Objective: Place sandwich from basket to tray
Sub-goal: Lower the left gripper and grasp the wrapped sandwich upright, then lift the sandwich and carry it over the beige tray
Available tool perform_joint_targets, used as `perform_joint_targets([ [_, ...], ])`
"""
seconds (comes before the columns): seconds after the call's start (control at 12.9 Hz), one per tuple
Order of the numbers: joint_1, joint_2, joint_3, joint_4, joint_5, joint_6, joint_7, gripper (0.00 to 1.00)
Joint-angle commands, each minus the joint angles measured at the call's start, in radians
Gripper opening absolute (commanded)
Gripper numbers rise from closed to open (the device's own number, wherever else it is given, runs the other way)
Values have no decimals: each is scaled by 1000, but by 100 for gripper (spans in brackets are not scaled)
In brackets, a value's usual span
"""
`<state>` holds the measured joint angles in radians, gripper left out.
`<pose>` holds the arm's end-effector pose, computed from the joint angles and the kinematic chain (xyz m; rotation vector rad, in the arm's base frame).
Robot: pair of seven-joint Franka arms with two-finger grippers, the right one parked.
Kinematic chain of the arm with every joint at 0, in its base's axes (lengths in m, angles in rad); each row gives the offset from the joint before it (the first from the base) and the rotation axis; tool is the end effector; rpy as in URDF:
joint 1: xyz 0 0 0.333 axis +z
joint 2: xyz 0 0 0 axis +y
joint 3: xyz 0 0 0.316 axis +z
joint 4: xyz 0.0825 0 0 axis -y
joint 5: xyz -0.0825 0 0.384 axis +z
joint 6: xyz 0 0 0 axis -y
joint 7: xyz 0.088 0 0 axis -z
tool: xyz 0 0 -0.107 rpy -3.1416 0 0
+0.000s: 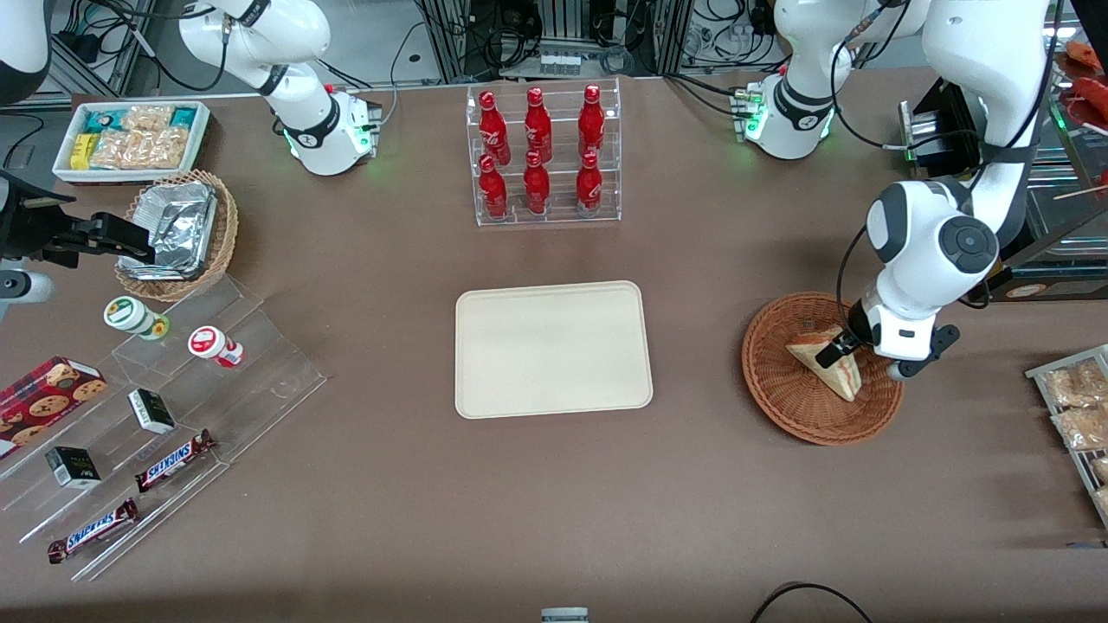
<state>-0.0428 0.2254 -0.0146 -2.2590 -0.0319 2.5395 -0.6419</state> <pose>0.5438 -0.0309 0.2670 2.9578 0.9324 0.0686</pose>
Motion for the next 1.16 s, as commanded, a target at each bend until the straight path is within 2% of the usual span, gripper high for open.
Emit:
perform_joint_targets([
  [0.0, -9, 29, -1, 1, -13, 36, -16, 100],
  [0.08, -9, 44, -2, 4, -13, 38, -16, 100],
  [0.16, -9, 58, -1, 7, -11, 42, -16, 88],
  [0.23, -8, 61, -1, 9, -11, 50, -16, 60],
  [0.31, -8, 60, -2, 12, -11, 48, -19, 25],
  [0.39, -8, 57, -1, 15, -11, 45, -18, 0],
  [0.7, -9, 20, -10, 65, 4, -34, -4, 0],
  [0.93, -9, -27, -30, 204, 10, -264, -2, 0],
  [1.09, -9, -25, -80, 352, 9, -430, -5, 0],
])
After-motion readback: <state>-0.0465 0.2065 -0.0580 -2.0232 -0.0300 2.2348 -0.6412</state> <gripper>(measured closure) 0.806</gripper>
